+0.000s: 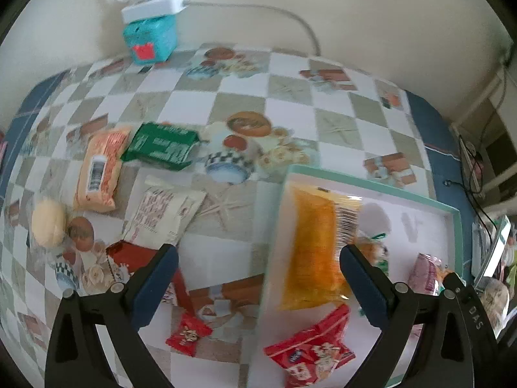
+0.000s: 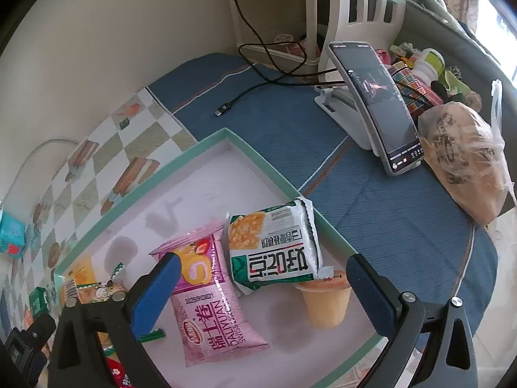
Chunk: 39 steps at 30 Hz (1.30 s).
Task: Organize snacks
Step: 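Move both tools back over the snack pile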
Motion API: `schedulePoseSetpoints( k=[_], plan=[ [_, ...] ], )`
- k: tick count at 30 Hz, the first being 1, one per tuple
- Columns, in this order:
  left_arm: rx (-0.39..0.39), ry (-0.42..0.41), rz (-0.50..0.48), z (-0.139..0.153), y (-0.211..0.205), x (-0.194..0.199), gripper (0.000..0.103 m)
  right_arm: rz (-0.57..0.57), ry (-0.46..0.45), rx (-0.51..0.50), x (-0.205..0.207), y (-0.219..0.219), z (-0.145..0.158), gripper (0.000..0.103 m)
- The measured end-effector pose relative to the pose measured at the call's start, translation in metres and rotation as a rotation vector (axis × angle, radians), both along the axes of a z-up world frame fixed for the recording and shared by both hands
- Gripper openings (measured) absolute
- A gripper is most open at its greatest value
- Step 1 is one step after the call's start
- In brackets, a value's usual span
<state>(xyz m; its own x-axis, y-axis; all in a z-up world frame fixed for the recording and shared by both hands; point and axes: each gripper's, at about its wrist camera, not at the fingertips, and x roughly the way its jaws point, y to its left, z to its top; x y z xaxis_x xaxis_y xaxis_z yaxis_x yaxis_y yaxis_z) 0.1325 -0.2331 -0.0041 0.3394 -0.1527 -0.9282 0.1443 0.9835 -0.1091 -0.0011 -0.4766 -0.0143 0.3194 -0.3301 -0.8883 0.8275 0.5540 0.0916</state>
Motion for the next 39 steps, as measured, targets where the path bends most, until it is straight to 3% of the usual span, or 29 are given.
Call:
schedulePoseSetpoints(
  k=[13,31,39],
  plan=[
    [-0.005,0.071,0.095,-0.004,0.050,0.003,0.100,0.080,-0.029,-0.003,0.007,0.034,0.020,0.103],
    [0.044,-0.046,0.216,0.041,0.154,-0.015,0.100,0.288,-0.031,-0.044,0.016,0.139,0.042,0.103],
    [0.040,-0.054,0.331,0.046,0.212,-0.018,0.100,0.407,-0.025,-0.049,0.024,0.188,0.047,0.103]
  ],
)
